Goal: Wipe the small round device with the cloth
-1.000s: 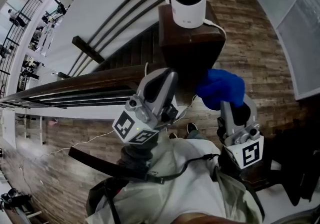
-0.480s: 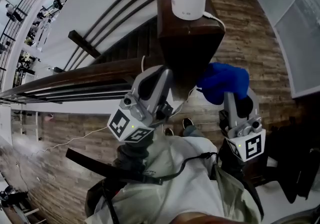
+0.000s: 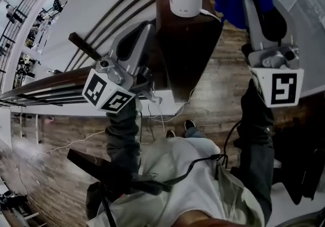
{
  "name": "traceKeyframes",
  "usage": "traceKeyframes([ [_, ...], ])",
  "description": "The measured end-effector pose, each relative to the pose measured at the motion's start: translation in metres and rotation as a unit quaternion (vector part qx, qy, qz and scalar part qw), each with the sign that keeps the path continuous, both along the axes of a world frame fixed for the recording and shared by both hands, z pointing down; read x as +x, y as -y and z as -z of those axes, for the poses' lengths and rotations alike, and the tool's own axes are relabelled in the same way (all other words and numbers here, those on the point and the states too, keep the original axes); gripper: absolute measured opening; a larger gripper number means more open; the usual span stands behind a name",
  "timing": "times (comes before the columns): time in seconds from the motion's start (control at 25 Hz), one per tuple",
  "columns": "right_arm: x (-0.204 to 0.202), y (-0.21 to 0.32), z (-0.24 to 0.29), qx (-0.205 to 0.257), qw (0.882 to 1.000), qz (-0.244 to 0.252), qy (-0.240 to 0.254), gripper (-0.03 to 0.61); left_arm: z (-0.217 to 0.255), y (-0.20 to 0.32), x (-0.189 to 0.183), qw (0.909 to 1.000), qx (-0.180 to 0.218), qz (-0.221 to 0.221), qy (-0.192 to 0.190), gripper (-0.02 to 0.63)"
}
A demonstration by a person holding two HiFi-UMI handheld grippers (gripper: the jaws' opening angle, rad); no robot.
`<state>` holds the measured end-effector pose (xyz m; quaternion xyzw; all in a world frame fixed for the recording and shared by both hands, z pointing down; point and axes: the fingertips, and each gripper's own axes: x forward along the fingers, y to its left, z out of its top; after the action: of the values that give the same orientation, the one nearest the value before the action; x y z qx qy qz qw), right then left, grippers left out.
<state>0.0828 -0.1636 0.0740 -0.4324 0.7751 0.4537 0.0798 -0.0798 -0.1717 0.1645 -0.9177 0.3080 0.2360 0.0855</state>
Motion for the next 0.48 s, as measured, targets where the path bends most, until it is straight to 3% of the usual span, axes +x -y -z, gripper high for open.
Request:
traceKeyframes([
  [0.08, -0.021, 0.024, 0.017, 0.016, 0.998, -0.025, -0.052, 0.037, -0.006, -0.001, 0.008, 0.9999, -0.008, -0.005, -0.002, 0.003],
  [0.24, -0.056, 0.064, 0.003, -0.032, 0.988, -0.078, -0.127, 0.037, -0.016, -0.007, 0.013, 0.9997, -0.024, -0.006, -0.005, 0.003],
  [0.48, -0.076, 0.045, -0.032, -0.023, 0.992, -0.064, -0.111, 0.037, -0.009, 0.002, -0.003, 0.9996, -0.019, 0.019, -0.012, 0.003],
])
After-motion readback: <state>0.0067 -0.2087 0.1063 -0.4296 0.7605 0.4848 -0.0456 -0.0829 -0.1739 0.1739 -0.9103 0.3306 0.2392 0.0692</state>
